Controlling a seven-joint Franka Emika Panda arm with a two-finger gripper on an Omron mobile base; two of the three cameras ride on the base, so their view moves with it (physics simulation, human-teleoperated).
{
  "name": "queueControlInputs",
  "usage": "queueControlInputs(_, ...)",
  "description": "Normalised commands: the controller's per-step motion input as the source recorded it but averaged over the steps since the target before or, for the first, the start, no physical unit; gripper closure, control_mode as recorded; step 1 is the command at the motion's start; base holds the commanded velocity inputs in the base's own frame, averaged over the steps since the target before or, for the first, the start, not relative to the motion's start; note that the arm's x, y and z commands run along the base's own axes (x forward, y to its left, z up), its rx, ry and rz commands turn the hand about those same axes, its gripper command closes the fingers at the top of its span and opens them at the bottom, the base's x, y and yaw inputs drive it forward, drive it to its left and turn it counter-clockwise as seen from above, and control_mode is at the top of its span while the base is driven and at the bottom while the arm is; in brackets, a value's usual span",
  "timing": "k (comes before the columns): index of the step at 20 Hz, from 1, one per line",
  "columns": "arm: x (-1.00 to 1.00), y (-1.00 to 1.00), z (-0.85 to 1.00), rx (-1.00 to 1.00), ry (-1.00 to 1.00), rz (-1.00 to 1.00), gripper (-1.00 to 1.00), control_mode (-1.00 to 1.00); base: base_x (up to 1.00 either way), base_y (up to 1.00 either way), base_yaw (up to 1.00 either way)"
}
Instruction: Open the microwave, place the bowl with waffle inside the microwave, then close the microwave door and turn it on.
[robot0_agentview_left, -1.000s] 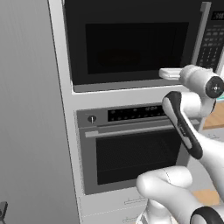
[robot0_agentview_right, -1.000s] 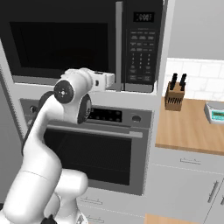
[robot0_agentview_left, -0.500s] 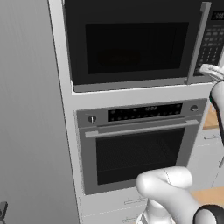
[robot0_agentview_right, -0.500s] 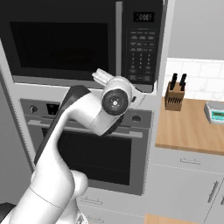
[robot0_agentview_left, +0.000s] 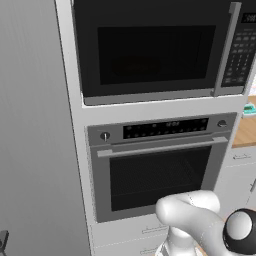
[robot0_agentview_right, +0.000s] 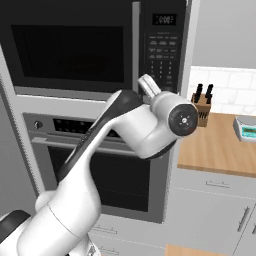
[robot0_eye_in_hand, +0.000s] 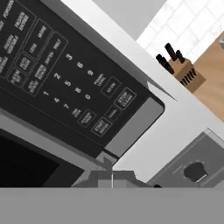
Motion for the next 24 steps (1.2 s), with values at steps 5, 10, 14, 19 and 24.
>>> queueControlInputs(5,-0.04,0.04,-0.03,0.23,-0.15,0.01,1.0,-1.0,0.0,0.0,0.0)
queueControlInputs(10,0.0,0.36,-0.06,0.09,0.0,-0.02,1.0,-1.0,0.0,0.0,0.0)
queueControlInputs(14,0.0,0.31,0.0,0.24,0.0,0.0,1.0,-1.0,0.0,0.0,0.0)
queueControlInputs(19,0.06,0.15,0.0,0.27,0.0,0.0,1.0,-1.0,0.0,0.0,0.0)
queueControlInputs(24,0.28,0.2,-0.01,0.25,0.0,0.0,1.0,-1.0,0.0,0.0,0.0)
